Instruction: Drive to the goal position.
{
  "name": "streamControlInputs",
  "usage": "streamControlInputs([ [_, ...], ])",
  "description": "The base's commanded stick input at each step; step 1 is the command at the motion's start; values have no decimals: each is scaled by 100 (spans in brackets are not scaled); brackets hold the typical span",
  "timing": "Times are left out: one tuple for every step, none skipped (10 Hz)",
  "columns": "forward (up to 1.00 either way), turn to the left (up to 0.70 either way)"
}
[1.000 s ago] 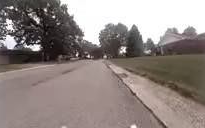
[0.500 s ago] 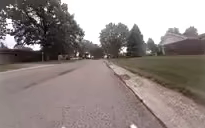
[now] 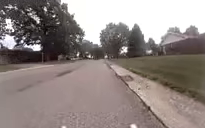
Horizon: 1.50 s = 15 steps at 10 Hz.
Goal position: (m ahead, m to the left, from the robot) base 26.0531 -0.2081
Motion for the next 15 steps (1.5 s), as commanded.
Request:
streamControlInputs([
  [50,0],
  [50,0],
  [50,0],
  [50,0],
  [50,0],
  [50,0],
  [50,0],
  [50,0],
  [50,0],
  [50,0],
  [50,0],
  [50,0],
  [50,0],
  [50,0],
  [50,0],
])
